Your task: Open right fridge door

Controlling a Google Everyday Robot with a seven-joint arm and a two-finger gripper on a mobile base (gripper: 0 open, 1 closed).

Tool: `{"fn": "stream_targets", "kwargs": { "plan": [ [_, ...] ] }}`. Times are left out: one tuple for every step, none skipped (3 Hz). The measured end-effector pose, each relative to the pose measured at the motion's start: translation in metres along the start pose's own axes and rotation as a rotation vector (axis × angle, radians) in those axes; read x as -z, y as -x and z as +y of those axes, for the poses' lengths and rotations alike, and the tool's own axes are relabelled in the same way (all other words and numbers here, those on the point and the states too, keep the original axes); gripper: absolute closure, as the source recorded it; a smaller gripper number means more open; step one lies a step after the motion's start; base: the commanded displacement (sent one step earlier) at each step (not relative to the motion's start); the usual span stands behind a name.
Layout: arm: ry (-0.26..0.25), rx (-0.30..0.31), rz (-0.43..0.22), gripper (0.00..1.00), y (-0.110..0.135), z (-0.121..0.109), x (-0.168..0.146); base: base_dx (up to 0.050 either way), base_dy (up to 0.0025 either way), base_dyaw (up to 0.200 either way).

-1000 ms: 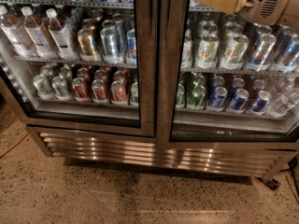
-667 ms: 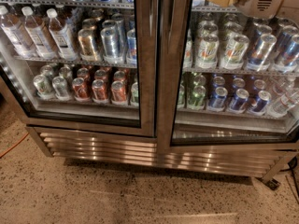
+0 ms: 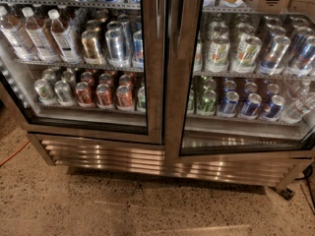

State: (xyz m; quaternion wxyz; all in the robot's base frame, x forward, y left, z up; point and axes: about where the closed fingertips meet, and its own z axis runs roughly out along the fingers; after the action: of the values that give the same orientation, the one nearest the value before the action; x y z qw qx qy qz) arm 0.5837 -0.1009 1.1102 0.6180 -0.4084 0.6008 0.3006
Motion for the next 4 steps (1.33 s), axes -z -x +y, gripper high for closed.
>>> {"fn": "stream_targets", "kwargs": {
  "plan": [
    [-0.007, 0.013, 0.009, 1.00, -0.0006, -0.0020, -0.0029, 0.000, 0.00000, 0.000],
    [-0.012, 0.021, 0.016, 1.00, -0.0023, -0.0045, -0.0051, 0.000, 0.00000, 0.000],
    [-0.019, 0.027, 0.021, 1.00, -0.0063, -0.0089, -0.0071, 0.000, 0.00000, 0.000],
    [-0.019, 0.027, 0.021, 1.00, -0.0063, -0.0089, -0.0071, 0.000, 0.00000, 0.000]
  ]
}}
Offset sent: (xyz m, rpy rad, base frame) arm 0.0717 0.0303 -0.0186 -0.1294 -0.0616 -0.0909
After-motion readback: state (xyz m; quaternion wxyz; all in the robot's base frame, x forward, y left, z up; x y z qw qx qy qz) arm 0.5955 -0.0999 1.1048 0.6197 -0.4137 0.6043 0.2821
